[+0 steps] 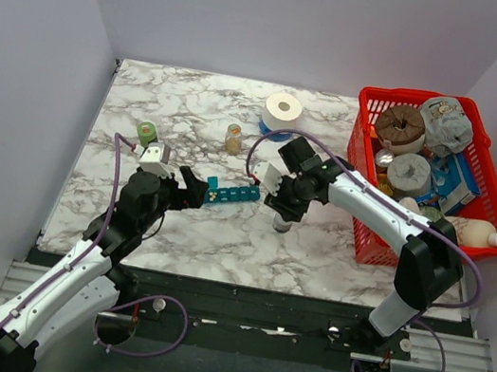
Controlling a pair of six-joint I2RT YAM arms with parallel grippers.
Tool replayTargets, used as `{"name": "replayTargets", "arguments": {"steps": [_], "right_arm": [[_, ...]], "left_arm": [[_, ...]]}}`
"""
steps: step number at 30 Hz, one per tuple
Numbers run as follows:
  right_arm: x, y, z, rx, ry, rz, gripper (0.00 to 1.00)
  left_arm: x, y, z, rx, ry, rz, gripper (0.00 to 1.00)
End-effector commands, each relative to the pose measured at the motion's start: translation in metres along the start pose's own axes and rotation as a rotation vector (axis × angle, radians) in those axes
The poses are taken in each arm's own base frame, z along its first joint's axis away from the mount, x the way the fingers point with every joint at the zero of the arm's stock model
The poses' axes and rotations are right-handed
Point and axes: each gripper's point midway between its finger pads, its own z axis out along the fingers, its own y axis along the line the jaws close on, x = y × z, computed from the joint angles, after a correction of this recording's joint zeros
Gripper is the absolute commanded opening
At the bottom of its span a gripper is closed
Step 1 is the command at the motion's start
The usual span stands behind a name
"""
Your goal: Sort the pills into containers
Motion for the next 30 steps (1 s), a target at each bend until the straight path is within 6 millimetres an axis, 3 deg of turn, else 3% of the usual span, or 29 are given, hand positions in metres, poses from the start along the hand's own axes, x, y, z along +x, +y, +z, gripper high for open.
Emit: {"name": "replayTargets", "arguments": {"steps": [1, 30], "right_arm": [[0.0042, 0.0014, 0.0031, -0.003, 0.058, -0.02, 0.47], [0.0013, -0.0023, -0.0015, 0.024, 0.146, -0.064, 0.44]], "left_arm": [[-0.0004, 0.0031, -0.0011, -0.008, -0.006, 0.009, 0.96], [-0.0013, 0.0024, -0.0024, -0.004, -0.014, 0.004, 0.96]]}}
